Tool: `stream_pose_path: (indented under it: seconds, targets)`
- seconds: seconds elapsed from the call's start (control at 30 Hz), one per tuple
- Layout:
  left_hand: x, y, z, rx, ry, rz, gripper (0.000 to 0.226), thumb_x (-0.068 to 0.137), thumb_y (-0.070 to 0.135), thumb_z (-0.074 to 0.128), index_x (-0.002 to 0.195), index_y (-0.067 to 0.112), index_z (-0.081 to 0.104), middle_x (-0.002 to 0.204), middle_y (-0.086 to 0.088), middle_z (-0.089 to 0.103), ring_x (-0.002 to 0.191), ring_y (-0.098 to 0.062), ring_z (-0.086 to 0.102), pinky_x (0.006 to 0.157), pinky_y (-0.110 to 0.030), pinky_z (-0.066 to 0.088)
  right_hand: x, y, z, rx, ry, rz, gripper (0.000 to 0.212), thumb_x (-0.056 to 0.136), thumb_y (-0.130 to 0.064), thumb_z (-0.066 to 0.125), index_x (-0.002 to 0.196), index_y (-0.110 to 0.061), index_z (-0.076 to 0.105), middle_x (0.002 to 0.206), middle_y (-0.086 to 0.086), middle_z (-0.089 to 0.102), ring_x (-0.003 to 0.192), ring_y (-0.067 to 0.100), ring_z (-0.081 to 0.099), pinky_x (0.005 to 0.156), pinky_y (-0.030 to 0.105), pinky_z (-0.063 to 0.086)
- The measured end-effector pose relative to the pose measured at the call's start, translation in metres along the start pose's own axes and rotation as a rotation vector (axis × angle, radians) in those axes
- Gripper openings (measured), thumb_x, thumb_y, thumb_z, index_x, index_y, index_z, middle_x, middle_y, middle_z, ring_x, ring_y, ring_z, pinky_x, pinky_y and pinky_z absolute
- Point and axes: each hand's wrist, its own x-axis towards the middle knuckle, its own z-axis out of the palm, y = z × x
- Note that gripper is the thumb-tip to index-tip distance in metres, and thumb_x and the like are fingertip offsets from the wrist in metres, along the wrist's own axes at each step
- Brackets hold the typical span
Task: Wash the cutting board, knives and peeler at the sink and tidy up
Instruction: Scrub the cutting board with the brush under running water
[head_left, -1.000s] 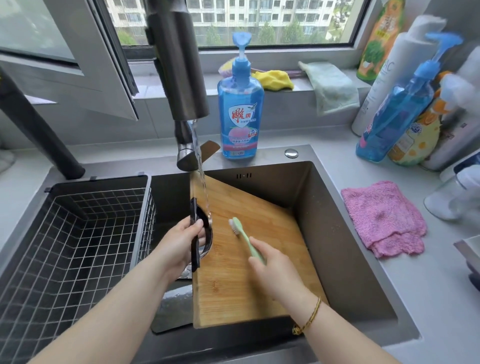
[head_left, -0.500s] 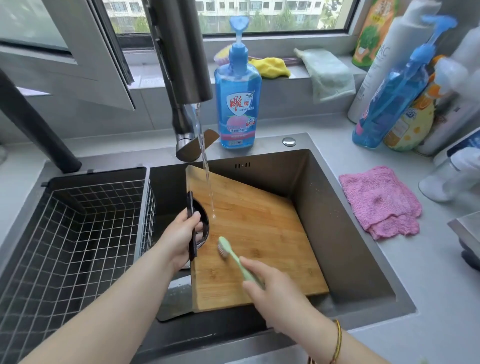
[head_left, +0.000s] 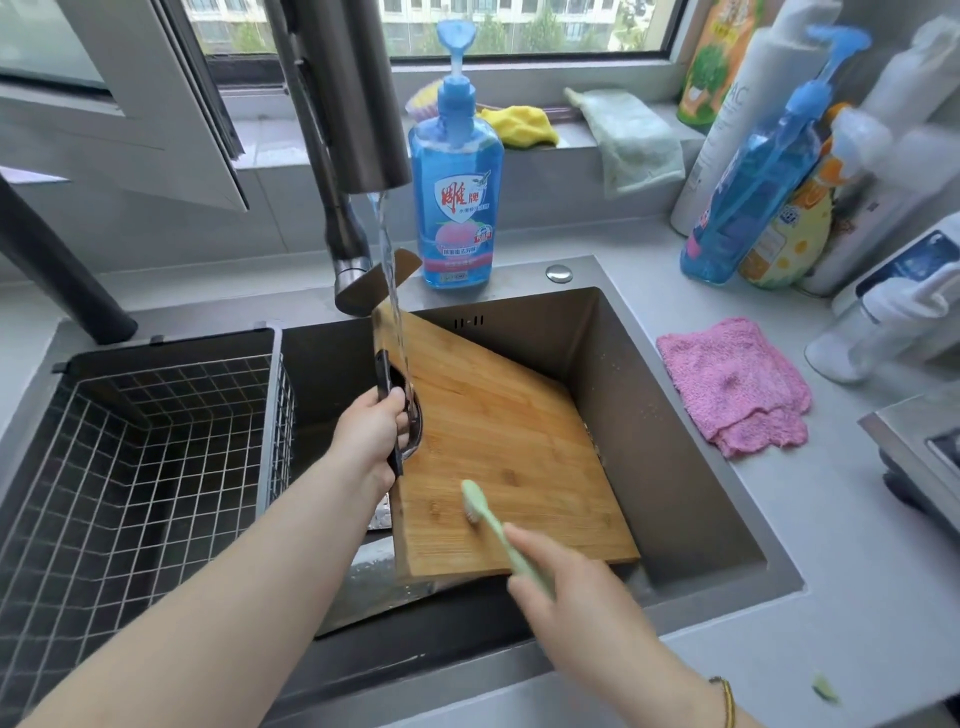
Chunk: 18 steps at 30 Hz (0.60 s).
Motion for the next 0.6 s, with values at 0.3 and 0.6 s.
stream_pose_path:
  seconds: [0.3,0.6]
  targets:
    - [-0.009,0.0,-0.004,0.003,0.003,-0.051,0.026,0.099,0.018,0.039,0.079,0.016,0.055,0.066,-0.001,0.045,0.059,-0.013,0.047,0.06,-0.029,0.043,-0.001,-0.001,0.0,-0.062,-0.004,-0.023,0.043,0.093,-0.029,0.045,0.134,-0.043,0.039,0.128,-0.01,0.056,0.117,0.013,0.051,0.093,0.022,0.04]
    - [-0.011,-0.003,-0.008,-0.028,0.031,-0.097,0.016,0.098,0.019,0.042,0.09,0.011,0.054,0.079,-0.005,0.058,0.073,-0.019,0.057,0.074,-0.041,0.048,0.042,-0.002,0.003,-0.109,0.0,-0.046,0.044,0.096,-0.027,0.041,0.138,-0.034,0.035,0.102,-0.006,0.061,0.074,0.009,0.05,0.062,0.02,0.041]
